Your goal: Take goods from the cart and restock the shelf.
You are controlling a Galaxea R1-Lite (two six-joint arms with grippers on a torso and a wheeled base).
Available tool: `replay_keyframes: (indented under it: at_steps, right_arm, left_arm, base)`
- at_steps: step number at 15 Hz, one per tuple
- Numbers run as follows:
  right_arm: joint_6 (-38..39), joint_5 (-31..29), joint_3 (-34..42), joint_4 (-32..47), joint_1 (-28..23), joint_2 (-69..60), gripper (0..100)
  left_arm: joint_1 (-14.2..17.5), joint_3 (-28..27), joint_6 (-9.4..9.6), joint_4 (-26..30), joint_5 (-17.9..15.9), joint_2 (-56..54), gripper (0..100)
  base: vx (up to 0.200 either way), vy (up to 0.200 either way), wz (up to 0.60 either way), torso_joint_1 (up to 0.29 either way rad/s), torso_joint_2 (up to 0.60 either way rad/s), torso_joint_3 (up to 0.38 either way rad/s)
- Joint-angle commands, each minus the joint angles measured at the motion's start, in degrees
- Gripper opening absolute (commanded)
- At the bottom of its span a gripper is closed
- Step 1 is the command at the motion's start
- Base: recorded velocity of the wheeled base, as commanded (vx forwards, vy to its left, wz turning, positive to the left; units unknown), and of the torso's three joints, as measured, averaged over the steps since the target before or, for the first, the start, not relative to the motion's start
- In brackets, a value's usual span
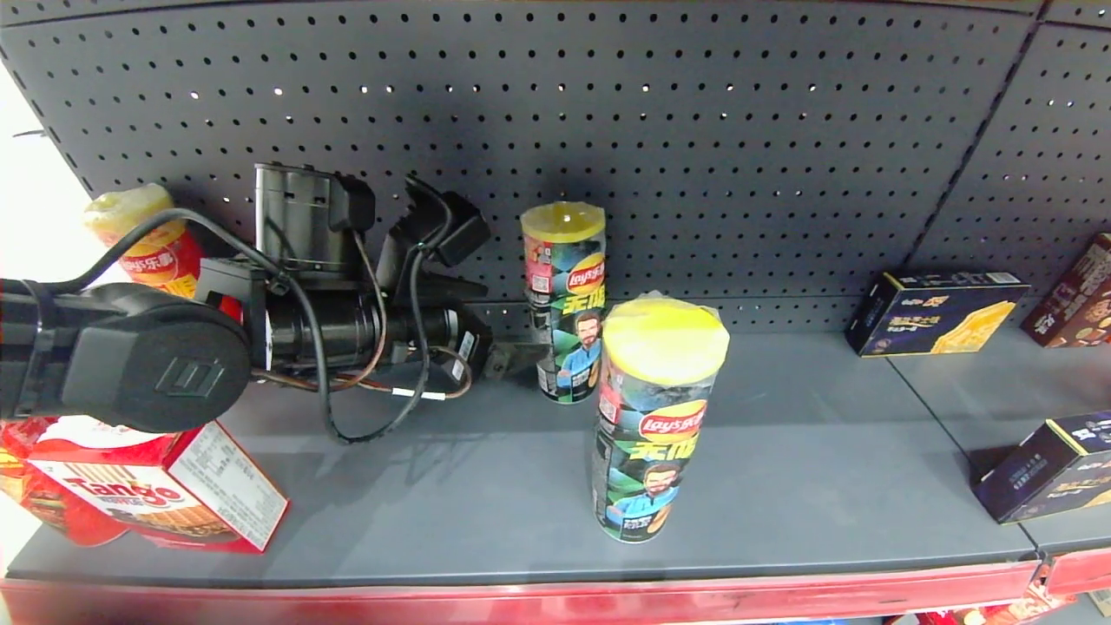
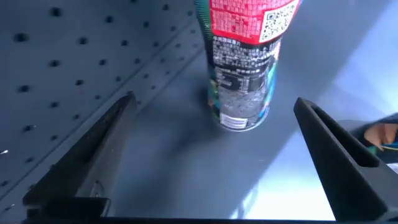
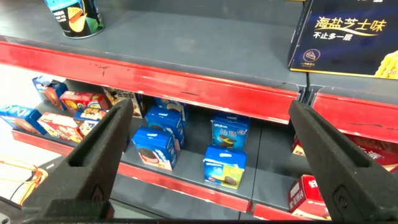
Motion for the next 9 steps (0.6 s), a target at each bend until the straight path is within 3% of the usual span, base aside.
replay_keyframes:
  at_steps: [1,7,9]
  right_arm:
    - [-0.02,0.03,0.0,-0.02,0.06,0.07,100]
    - [-0.02,0.03,0.0,-0.02,0.06,0.07,100]
    - [-0.02,0.03,0.0,-0.02,0.06,0.07,100]
  left_arm:
    - [0.17,0.03,-0.23,-0.71,0.89,-0.7,100]
    - [0.17,-0.41,-0.5,-2.73,5.46,0.97,100]
    - [0.08,-2.08,-1.64,-2.82,7.83,2.37,100]
  base:
    - [0.0,0.0,0.0,0.0,0.0,0.0]
    - [0.0,0.0,0.0,0.0,0.0,0.0]
    - [0.0,0.0,0.0,0.0,0.0,0.0]
